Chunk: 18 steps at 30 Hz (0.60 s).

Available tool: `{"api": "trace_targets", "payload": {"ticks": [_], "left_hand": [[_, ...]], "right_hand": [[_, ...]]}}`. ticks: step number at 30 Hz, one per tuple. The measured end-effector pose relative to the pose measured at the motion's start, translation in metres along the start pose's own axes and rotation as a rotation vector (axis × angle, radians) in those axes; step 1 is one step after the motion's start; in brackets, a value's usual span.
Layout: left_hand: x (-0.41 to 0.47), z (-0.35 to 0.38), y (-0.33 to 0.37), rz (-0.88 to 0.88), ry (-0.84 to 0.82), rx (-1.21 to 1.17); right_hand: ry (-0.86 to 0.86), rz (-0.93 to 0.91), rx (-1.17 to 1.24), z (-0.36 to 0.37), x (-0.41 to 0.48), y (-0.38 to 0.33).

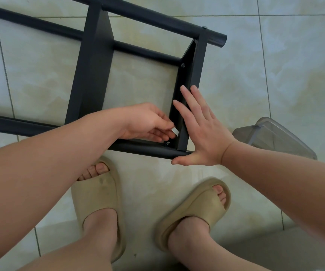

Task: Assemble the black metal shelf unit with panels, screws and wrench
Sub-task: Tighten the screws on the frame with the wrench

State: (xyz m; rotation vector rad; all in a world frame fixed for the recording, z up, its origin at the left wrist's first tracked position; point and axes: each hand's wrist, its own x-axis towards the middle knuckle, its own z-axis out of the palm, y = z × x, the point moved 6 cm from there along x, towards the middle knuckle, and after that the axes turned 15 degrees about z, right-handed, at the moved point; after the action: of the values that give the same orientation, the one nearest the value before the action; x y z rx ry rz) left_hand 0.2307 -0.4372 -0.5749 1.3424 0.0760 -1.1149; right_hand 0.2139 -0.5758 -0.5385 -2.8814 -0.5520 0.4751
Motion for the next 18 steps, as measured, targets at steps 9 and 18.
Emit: {"api": "trace_targets", "payload": {"ticks": [9, 18], "left_hand": [[-0.0004, -0.0029, -0.0027, 0.057, -0.064, 0.171], [-0.0017, -0.0061, -0.0029, 0.107, -0.13, 0.263]], "right_hand": [[-0.005, 0.007, -0.014, 0.0007, 0.0, 0.0003], [0.0, 0.009, -0.014, 0.0008, 0.0002, 0.0005]]}}
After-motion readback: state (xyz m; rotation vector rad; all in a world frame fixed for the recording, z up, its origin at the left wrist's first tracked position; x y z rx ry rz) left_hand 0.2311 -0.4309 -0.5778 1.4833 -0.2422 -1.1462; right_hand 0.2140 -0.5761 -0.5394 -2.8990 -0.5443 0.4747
